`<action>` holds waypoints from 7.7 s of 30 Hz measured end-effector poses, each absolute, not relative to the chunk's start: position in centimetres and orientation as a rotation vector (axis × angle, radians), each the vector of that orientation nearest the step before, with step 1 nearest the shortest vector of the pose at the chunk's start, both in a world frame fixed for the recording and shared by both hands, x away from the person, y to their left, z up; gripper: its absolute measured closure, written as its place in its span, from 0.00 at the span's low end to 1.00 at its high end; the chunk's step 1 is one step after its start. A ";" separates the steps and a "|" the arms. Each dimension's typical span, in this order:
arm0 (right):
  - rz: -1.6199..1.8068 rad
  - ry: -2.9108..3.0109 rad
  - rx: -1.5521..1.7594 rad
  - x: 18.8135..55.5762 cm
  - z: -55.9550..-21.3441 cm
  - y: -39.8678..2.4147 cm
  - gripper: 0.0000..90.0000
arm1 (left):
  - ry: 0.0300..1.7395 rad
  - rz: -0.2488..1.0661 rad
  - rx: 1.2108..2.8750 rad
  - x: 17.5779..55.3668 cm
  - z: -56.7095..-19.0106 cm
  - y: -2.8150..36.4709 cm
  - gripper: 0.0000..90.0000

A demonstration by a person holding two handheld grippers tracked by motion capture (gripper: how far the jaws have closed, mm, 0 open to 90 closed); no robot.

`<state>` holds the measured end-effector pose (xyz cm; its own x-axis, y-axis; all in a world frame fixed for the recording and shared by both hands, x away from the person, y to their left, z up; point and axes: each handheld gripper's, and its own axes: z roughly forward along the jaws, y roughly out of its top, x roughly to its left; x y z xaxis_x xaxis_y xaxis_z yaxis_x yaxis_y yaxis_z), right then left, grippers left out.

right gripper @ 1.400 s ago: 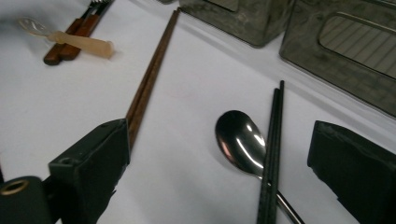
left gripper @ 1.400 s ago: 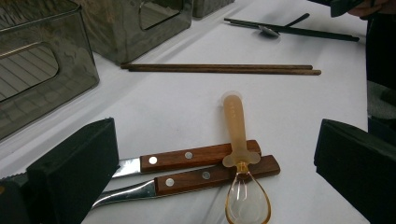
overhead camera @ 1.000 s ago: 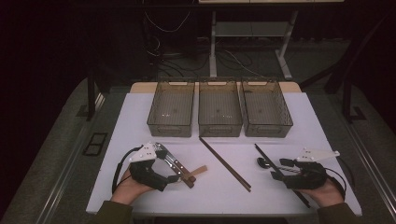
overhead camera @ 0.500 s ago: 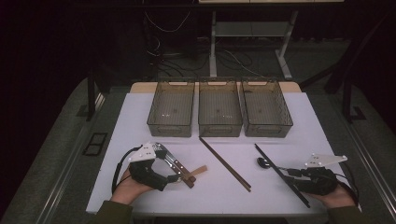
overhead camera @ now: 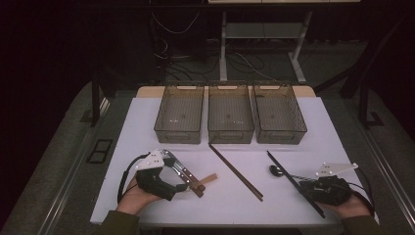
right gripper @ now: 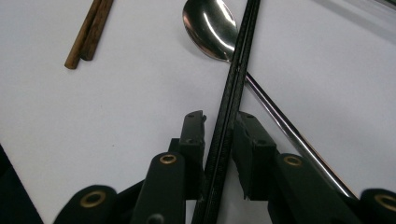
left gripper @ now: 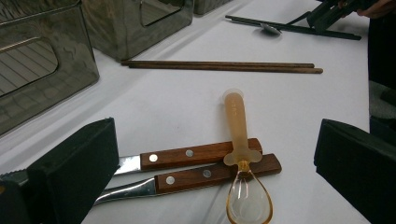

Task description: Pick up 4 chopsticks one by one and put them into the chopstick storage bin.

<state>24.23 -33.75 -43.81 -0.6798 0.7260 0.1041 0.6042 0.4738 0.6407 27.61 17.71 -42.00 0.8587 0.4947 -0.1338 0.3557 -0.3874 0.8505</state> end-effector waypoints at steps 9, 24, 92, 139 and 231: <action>0.937 2.548 1.156 24.3 -44.0 -33.6 0.85 | 0.621 0.171 2.016 27.6 -42.0 17.7 0.00; 0.907 2.538 1.168 24.5 -44.0 -34.1 0.87 | 0.620 0.169 2.014 27.6 -42.0 17.8 0.00; 0.980 2.531 1.208 25.0 -44.1 -37.7 0.93 | 0.616 0.156 2.018 27.6 -42.1 17.7 0.00; 1.066 2.461 1.167 25.0 -43.6 -38.2 0.95 | 0.600 0.137 2.036 27.7 -42.2 17.5 0.04; 1.493 2.293 0.966 33.3 -34.4 -23.4 0.95 | 0.617 0.172 2.016 27.1 -42.9 16.9 0.00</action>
